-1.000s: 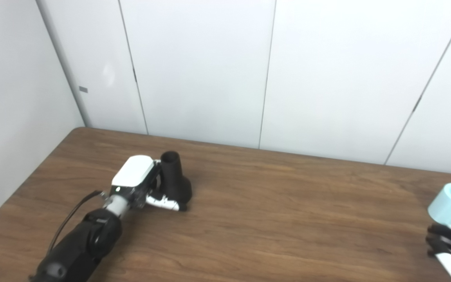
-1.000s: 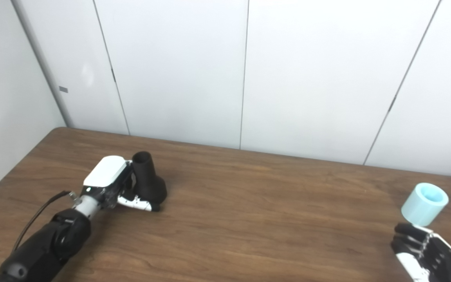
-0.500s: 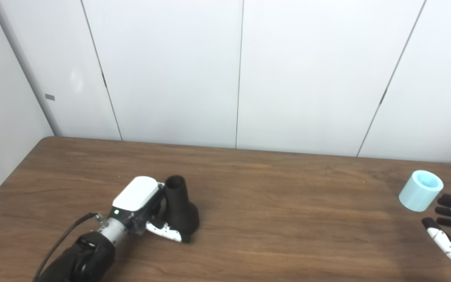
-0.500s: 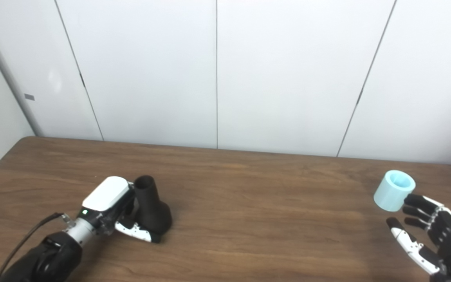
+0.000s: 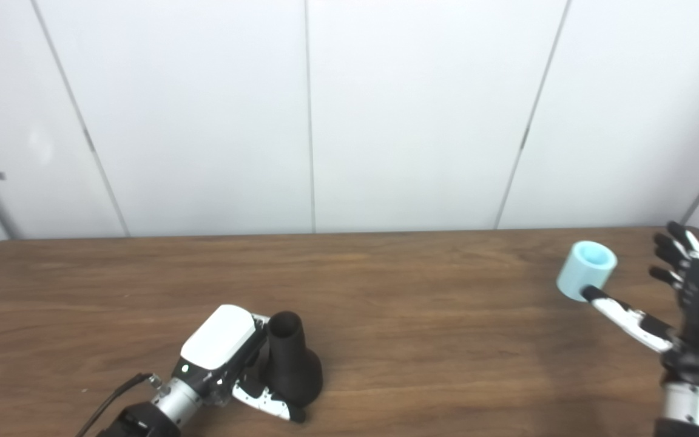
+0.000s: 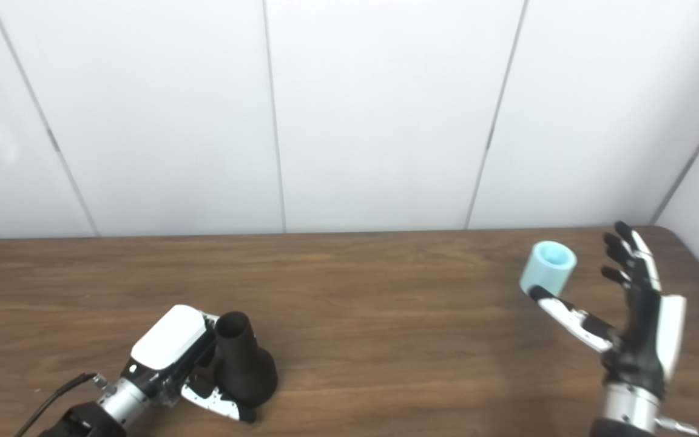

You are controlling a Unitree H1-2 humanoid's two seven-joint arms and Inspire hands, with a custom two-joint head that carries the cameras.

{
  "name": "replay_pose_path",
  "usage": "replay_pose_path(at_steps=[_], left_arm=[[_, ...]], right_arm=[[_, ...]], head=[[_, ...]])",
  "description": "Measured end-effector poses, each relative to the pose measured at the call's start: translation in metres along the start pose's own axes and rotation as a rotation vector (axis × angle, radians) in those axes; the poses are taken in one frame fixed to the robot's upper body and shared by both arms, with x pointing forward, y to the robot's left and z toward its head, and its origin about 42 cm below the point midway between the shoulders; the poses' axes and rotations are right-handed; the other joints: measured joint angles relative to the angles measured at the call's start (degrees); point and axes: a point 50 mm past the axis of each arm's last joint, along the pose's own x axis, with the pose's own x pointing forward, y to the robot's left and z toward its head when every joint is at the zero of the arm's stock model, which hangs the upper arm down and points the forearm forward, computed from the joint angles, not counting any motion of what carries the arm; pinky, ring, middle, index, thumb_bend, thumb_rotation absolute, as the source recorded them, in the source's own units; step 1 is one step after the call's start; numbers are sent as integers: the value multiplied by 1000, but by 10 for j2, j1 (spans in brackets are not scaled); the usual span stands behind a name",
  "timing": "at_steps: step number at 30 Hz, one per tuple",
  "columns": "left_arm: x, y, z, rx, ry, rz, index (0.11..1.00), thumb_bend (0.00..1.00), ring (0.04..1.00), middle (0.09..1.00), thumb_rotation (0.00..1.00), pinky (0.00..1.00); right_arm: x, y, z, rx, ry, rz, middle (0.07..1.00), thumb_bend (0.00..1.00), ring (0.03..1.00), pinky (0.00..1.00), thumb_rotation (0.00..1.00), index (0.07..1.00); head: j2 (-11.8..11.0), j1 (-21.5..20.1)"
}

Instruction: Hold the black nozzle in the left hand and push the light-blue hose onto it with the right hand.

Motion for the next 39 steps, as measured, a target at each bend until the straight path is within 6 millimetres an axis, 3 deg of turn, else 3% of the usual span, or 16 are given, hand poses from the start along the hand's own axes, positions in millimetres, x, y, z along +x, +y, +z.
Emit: replay_pose_path(at_steps=[8, 12, 14, 18, 20, 26, 27, 32, 34, 36, 39], left_arm=[[17, -15, 16, 14, -94, -10, 480, 525, 147, 471, 0, 98], [56, -27, 2, 74, -132, 11, 477, 524, 109, 471, 0, 59], [54, -23, 10, 89, -143, 39, 478, 524, 137, 471, 0, 86], [47, -27, 41, 81, -214, 32, 480, 525, 169, 471, 0, 114], [47, -29, 43, 83, -213, 28, 480, 525, 163, 471, 0, 109], [52, -35, 54, 72, -223, 17, 481, 524, 207, 472, 0, 149], [53, -35, 54, 71, -223, 15, 497, 519, 217, 433, 0, 157], [51, -35, 54, 69, -222, 12, 482, 524, 216, 472, 0, 161], [51, -35, 54, 69, -222, 11, 500, 518, 224, 425, 0, 166], [51, -35, 54, 66, -220, 8, 508, 514, 223, 400, 0, 167], [50, -35, 54, 66, -223, 5, 484, 523, 212, 465, 0, 157]], right_arm=[[19, 11, -8, -49, 35, -18, 956, 839, 924, 840, 317, 964], [24, 18, -22, -94, 98, -1, 913, 895, 884, 780, 350, 941], [31, 32, -22, -91, 105, 23, 922, 901, 894, 796, 324, 949], [47, 24, -39, -129, 135, 12, 934, 886, 899, 800, 291, 967], [54, 29, -40, -134, 137, 21, 932, 890, 891, 777, 296, 968], [60, 43, -46, -139, 167, 43, 973, 907, 934, 839, 295, 970], [60, 46, -47, -140, 169, 48, 970, 907, 929, 834, 284, 969], [62, 49, -53, -153, 189, 53, 960, 918, 915, 814, 273, 965], [61, 49, -59, -165, 206, 58, 955, 920, 911, 809, 275, 968], [60, 51, -62, -171, 217, 66, 943, 924, 897, 786, 268, 960], [57, 55, -68, -183, 236, 83, 903, 941, 823, 674, 255, 933]], head=[[1, -3], [-3, -6], [-4, -7], [-5, -8], [-6, -9], [-7, -13], [-7, -13], [-6, -15], [-5, -15], [-5, -14], [-6, -15]])
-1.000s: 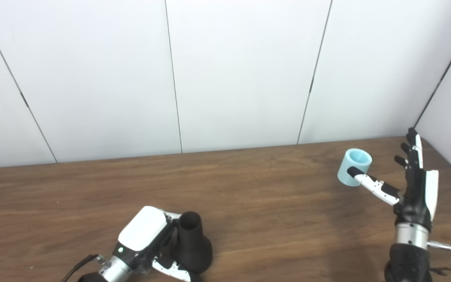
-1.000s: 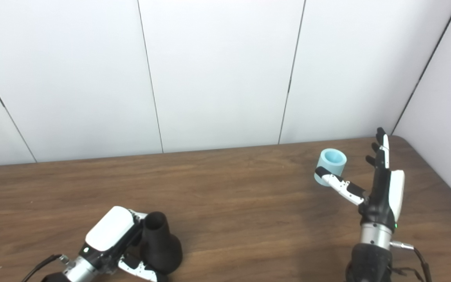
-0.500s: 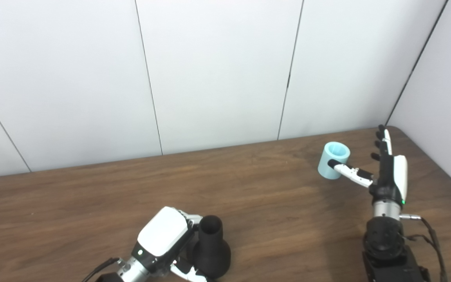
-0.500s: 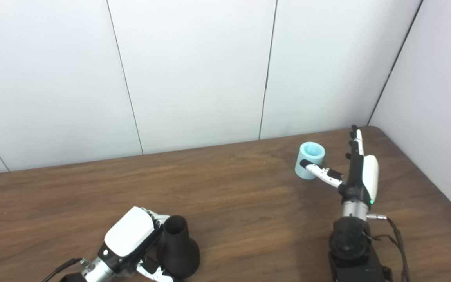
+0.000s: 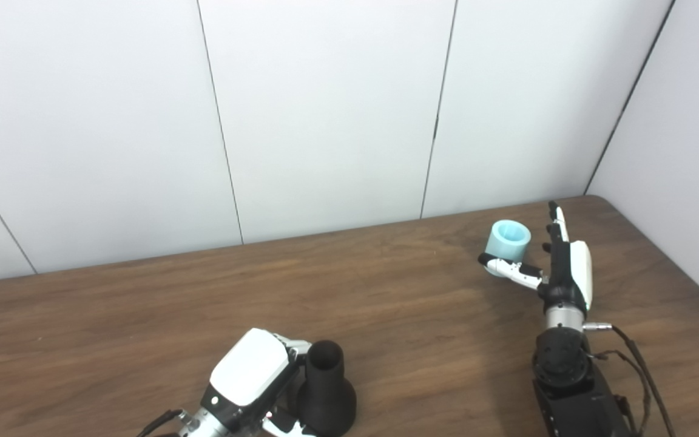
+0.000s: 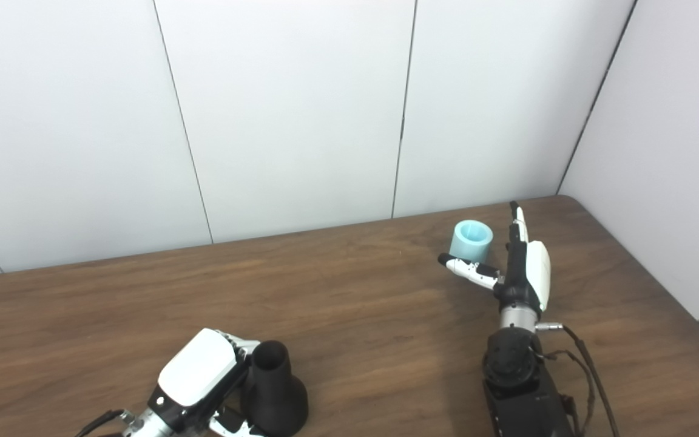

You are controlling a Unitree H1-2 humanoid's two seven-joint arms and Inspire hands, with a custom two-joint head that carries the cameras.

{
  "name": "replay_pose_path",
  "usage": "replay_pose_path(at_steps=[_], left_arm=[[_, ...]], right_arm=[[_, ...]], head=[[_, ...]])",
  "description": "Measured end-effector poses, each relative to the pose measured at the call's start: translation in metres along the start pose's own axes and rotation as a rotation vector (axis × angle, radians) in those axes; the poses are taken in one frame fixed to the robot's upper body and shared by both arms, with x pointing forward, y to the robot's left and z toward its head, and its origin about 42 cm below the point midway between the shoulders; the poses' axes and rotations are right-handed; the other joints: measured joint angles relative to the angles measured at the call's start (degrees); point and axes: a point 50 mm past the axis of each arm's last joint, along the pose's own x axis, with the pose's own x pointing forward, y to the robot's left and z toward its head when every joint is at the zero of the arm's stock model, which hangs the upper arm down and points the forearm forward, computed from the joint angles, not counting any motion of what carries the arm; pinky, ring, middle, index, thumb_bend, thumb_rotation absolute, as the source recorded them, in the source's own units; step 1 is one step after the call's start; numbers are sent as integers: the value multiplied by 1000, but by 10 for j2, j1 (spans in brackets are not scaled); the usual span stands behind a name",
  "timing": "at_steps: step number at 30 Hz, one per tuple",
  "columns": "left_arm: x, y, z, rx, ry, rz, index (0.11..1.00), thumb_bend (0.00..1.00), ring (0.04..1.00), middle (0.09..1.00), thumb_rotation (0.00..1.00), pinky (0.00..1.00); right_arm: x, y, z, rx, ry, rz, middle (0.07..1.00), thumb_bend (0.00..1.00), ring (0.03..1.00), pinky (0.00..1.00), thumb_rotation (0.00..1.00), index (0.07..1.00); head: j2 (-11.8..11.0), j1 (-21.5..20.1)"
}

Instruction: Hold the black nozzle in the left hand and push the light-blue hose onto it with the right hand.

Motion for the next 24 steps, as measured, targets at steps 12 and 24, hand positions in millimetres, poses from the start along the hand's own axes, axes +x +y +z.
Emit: replay_pose_path(at_steps=[12, 24], left_arm=[[-1, -1, 2, 8, -13, 1, 481, 525, 186, 471, 0, 137], [-3, 0, 2, 11, -11, 4, 480, 525, 173, 471, 0, 116]], right_arm=[[2, 12, -5, 1, 30, 30, 869, 937, 845, 762, 220, 890], [7, 10, -6, 106, 62, 42, 806, 958, 795, 712, 196, 824]], head=[[3, -2], [6, 1]])
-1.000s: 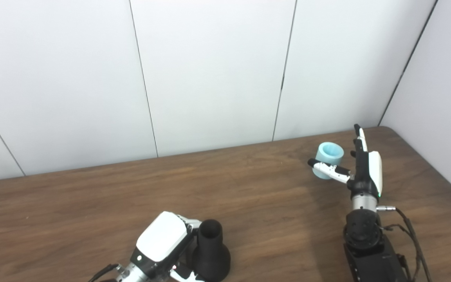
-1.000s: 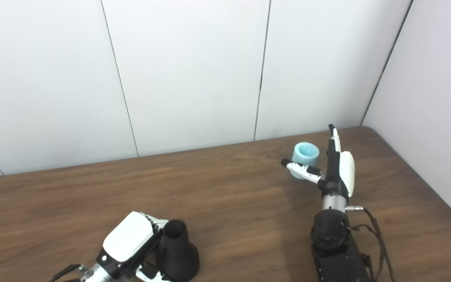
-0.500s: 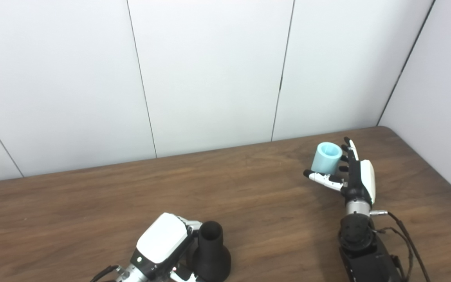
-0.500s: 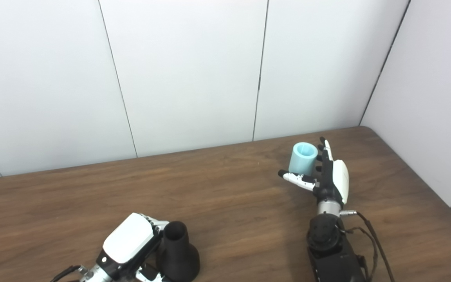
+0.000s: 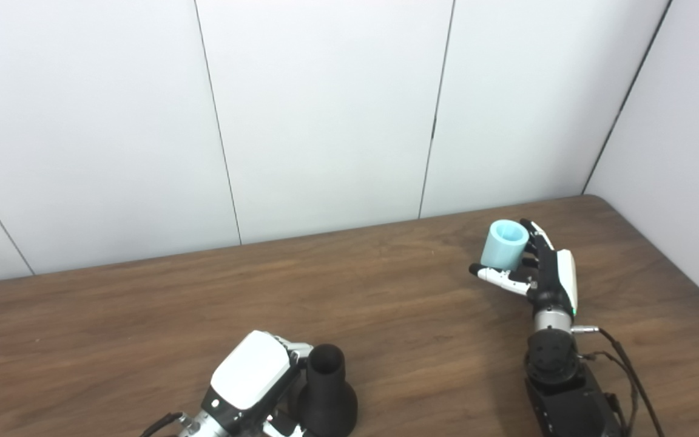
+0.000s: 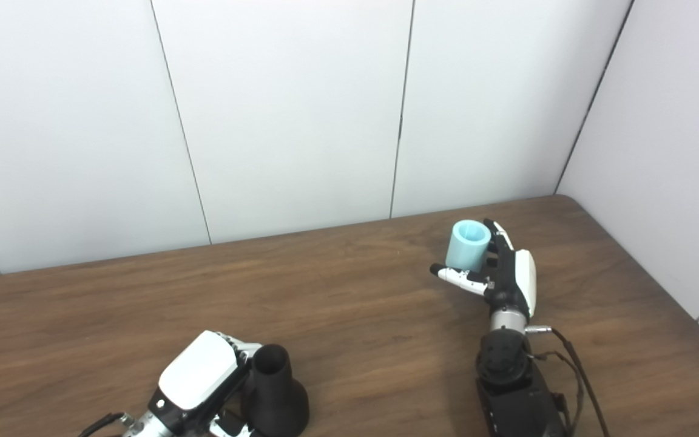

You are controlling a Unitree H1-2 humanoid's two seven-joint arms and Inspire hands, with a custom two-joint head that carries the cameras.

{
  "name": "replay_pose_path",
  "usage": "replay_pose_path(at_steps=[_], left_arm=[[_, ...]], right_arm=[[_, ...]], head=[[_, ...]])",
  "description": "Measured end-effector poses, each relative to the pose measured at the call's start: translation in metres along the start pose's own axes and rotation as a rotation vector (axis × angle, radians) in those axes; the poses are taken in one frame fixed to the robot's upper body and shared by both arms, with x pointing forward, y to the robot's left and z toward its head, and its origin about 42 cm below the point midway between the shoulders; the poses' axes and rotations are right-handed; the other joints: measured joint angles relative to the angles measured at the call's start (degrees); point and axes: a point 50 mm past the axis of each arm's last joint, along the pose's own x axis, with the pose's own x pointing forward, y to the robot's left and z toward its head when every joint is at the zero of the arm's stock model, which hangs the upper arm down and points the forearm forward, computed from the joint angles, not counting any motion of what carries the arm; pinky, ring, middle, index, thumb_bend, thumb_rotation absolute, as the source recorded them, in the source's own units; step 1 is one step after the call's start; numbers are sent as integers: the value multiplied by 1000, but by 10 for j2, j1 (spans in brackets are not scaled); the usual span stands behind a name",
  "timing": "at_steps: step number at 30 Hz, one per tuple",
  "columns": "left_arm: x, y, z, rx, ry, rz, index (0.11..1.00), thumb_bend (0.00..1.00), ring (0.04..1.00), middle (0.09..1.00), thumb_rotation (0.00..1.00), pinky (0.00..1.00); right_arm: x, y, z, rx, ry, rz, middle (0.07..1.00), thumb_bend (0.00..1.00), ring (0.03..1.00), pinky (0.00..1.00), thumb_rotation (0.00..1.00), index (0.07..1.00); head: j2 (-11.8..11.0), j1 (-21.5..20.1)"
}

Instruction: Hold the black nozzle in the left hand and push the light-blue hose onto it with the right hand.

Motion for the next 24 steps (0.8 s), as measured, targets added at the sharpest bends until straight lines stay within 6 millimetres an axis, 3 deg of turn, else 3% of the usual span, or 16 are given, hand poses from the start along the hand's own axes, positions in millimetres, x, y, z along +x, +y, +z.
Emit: replay_pose_path(at_steps=[4, 6, 8, 12, 13, 14, 17, 19, 20, 21, 24], left_arm=[[-1, 0, 1, -1, 2, -2, 480, 525, 195, 472, 0, 134], [-1, 1, 1, -1, 1, -2, 503, 516, 219, 408, 0, 151], [-1, 1, 1, -1, 1, -3, 484, 523, 214, 462, 0, 151], [-2, 1, 1, -1, 1, -3, 481, 525, 188, 471, 0, 132], [-2, 1, 2, -1, 1, -3, 481, 525, 184, 471, 0, 130], [-3, 1, 2, -2, 1, -5, 481, 525, 188, 471, 0, 134], [-3, 1, 2, -2, 2, -8, 481, 525, 203, 472, 0, 151], [-3, 1, 2, -1, 2, -4, 481, 525, 201, 472, 0, 150], [-3, 1, 2, -1, 2, -4, 481, 525, 192, 471, 0, 141], [-4, 1, 2, 0, 2, -4, 481, 525, 189, 471, 0, 136], [-6, 1, 2, -1, 6, -5, 481, 525, 195, 472, 0, 140]], right_arm=[[3, -1, -1, 84, 24, -24, 751, 911, 746, 682, 141, 762], [4, 0, -1, 151, 49, -44, 698, 855, 695, 645, 79, 704], [6, 1, -1, 193, 69, -60, 681, 805, 683, 634, 55, 656], [9, 2, 0, 217, 83, -84, 662, 776, 648, 568, 10, 604], [10, 2, -1, 224, 86, -90, 650, 624, 631, 547, 77, 537], [10, 2, -1, 234, 88, -95, 638, 572, 616, 536, 99, 514], [10, 4, -1, 270, 100, -110, 631, 524, 601, 524, 121, 493], [10, 7, -1, 275, 106, -117, 657, 522, 625, 539, 128, 492], [12, 8, -1, 273, 108, -116, 684, 702, 652, 559, 98, 589], [13, 8, 0, 270, 108, -113, 701, 768, 673, 575, 100, 630], [15, 10, 2, 242, 112, -91, 733, 849, 721, 631, 127, 696]], head=[[0, 1], [0, 1], [0, 1], [2, -2], [3, -2], [3, -2], [3, -2], [4, -2], [4, -2], [4, -3], [4, -2]])
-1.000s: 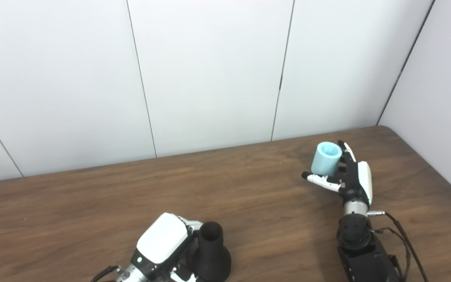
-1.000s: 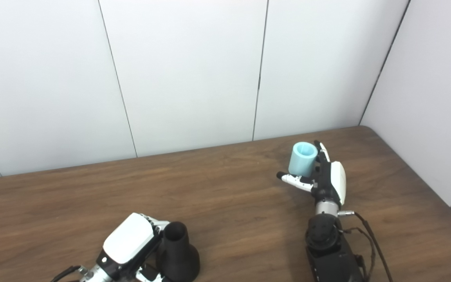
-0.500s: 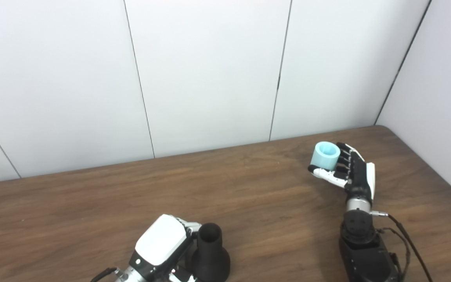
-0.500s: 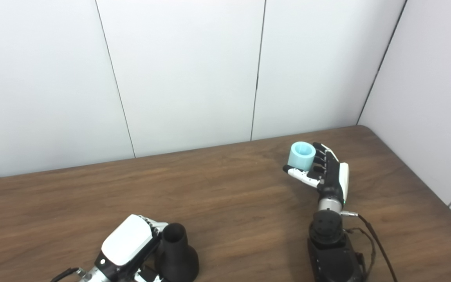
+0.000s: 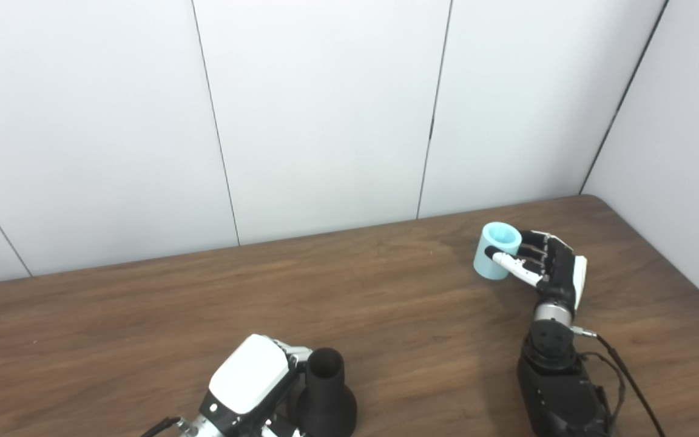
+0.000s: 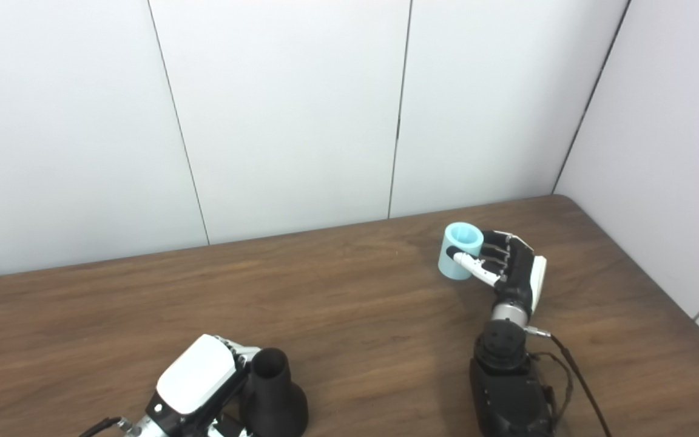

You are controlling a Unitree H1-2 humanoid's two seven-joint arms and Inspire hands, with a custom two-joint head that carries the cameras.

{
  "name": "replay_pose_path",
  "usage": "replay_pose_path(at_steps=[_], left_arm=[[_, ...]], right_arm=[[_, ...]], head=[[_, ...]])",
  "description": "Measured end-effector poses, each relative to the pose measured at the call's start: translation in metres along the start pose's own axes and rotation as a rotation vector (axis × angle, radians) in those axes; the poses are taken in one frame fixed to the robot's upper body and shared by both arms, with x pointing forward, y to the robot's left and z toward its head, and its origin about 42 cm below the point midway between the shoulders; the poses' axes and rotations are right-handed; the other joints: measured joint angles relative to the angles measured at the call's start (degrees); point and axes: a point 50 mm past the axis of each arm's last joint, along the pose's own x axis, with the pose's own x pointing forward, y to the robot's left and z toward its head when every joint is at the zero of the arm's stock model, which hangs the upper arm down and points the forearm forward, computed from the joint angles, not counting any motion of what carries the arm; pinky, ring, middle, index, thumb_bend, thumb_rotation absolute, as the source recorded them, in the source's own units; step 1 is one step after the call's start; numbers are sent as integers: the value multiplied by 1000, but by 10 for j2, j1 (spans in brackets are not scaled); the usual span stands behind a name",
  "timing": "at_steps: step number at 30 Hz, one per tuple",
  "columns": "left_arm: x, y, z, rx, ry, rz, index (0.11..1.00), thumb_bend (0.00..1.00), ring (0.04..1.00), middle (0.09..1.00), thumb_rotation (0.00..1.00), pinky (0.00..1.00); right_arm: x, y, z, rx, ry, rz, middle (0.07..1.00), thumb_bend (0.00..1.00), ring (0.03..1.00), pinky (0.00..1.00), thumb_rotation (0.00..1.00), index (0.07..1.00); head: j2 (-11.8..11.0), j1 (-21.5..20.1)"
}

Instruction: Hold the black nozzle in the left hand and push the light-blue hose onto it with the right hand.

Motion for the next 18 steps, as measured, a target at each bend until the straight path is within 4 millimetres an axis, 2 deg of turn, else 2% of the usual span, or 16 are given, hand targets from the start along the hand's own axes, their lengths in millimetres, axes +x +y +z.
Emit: replay_pose_path(at_steps=[4, 10, 18], left_arm=[[-3, 0, 0, 0, 3, -3, 481, 525, 197, 472, 0, 142], [-4, 1, 1, -2, 5, -4, 481, 525, 186, 471, 0, 137], [-5, 1, 1, -2, 5, -5, 481, 525, 187, 471, 0, 133]], right_arm=[[3, 2, 4, -52, -5, 45, 778, 902, 779, 721, 190, 768], [2, 3, 11, -172, -42, 133, 832, 972, 821, 750, 285, 839], [-1, 9, 22, -351, -91, 248, 845, 1000, 783, 648, 305, 907]], head=[[0, 0], [1, -2], [1, -1]])
